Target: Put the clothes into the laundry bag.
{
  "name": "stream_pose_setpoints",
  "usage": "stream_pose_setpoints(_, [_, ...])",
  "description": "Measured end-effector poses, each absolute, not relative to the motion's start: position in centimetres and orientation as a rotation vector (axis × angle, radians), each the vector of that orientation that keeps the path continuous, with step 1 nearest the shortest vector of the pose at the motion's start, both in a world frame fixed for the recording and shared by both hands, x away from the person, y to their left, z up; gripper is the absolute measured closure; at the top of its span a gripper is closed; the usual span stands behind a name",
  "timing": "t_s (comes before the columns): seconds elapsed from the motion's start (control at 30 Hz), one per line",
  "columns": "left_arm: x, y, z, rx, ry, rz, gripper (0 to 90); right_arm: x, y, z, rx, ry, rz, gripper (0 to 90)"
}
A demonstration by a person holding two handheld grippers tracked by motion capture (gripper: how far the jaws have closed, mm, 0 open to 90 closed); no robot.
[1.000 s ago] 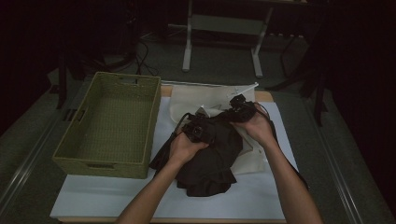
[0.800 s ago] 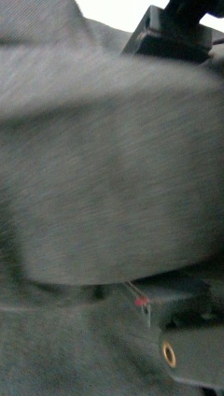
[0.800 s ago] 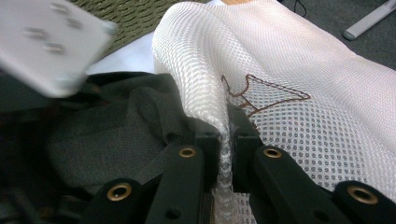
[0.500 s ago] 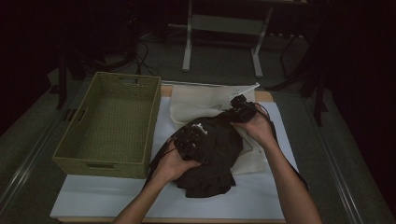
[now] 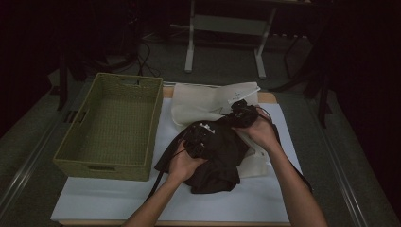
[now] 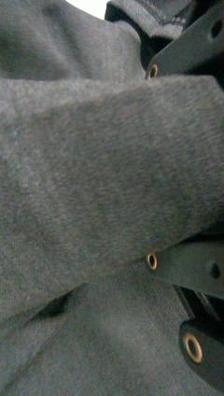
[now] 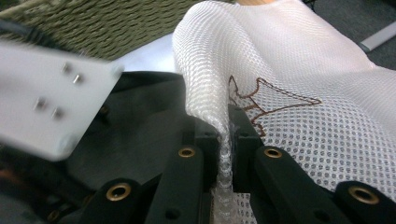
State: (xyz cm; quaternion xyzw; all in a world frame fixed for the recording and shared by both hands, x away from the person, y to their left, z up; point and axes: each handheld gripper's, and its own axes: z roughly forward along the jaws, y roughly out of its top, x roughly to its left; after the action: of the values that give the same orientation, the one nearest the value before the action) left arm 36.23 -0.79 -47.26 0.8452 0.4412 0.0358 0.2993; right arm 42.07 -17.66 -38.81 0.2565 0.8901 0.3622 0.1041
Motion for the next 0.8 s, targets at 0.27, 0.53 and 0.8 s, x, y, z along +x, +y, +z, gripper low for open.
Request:
stream_pose_setpoints(0.27, [37.1,0.1,-45.0,2.061,1.203,0.14,59.7,41.3,-17.9,-37.4,0.744,2.606,1.232,85.5])
stream_pose_setpoints(0.53, [37.4,-2.4,-46.2,1.99,1.223,0.136,59.5,41.5,-17.4,-36.7,0.763,2.589,1.326,85.4])
stream_pose_setpoints(0.8, [37.4,-0.1,-44.3,1.887,1.214,0.226,61.2,41.5,-18.2,-37.2,0.782,2.584,1.266,85.5])
